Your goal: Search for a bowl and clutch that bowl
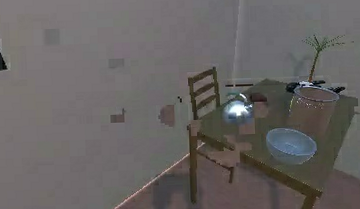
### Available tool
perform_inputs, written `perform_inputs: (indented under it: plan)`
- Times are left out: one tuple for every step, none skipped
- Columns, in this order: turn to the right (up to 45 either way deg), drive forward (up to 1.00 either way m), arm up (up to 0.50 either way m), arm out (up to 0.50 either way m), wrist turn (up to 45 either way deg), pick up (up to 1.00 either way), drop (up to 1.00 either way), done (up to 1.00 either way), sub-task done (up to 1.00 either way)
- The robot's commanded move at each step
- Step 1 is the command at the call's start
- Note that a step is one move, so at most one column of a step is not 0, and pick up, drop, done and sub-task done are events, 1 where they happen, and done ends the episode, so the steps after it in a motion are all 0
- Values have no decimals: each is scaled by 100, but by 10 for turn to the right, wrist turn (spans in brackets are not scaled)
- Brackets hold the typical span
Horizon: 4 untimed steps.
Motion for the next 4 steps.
perform_inputs:
  plan:
    - [-450,0,0,0,0,0,0,0,0]
    - [-90,0,0,0,0,0,0,0,0]
    - [450,0,0,0,0,0,0,0,0]
    - [450,0,0,0,0,0,0,0,0]
